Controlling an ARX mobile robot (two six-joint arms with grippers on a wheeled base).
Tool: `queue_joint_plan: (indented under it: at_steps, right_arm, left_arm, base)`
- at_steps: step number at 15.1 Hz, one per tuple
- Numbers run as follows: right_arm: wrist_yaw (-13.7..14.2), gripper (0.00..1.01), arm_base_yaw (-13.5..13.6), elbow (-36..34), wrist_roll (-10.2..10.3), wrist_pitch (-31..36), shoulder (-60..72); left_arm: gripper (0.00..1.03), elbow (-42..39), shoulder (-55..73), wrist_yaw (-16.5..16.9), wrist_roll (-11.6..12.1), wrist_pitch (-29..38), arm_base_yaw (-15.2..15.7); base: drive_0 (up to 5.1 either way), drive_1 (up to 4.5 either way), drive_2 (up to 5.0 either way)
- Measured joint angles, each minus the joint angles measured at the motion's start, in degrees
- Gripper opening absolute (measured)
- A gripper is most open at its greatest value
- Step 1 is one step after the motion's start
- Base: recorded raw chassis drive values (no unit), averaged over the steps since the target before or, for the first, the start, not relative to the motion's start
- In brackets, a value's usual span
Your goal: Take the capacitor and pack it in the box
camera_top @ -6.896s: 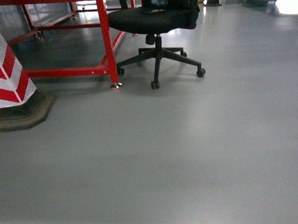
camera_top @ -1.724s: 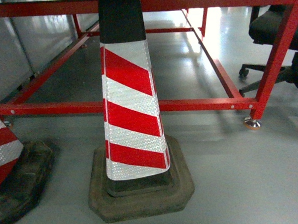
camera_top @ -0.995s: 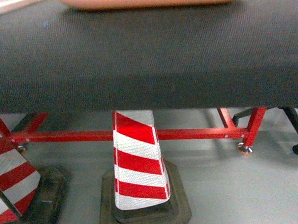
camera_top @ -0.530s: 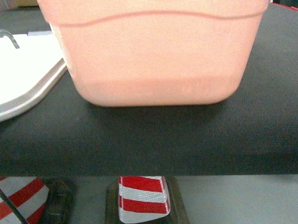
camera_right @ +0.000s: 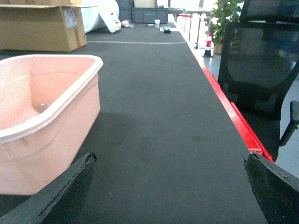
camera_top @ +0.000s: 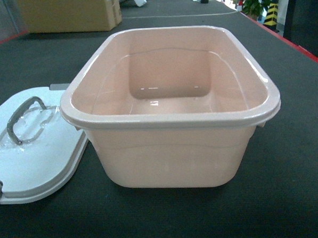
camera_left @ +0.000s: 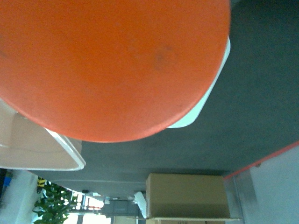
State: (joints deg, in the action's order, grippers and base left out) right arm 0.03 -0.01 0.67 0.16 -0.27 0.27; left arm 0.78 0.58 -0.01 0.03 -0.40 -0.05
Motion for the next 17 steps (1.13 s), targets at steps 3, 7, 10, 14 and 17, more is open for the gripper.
queue_joint_plan:
  at_steps: [3, 7, 10, 14, 17]
  right_arm:
    - [0.0, 0.98, 0.0, 0.0, 0.0, 0.5, 0.0]
    - [0.0, 0.98, 0.0, 0.0, 0.0, 0.0, 0.0]
    - [0.0, 0.98, 0.0, 0.0, 0.0, 0.0, 0.0]
    - [0.0, 0.98, 0.0, 0.0, 0.0, 0.0, 0.0]
    - [0.0, 0.98, 0.0, 0.0, 0.0, 0.0, 0.0]
  left_arm:
    - [0.44, 0.1, 0.0, -0.1, 0.0, 0.7, 0.0]
    - [0.44, 0.0, 0.0, 0.0, 0.0, 0.1, 0.0]
    - [0.44, 0.0, 0.0, 0.0, 0.0, 0.1, 0.0]
    - [0.44, 0.0, 0.0, 0.0, 0.0, 0.1, 0.0]
    - [0.44, 2.1, 17.6, -1.1, 2.3, 19.5, -1.8]
  base:
    - [0.0, 0.00, 0.0]
    - [0.0, 0.00, 0.0]
    - [0.0, 0.00, 0.0]
    - [0.0, 0.00, 0.0]
    - [0.0, 0.00, 0.0]
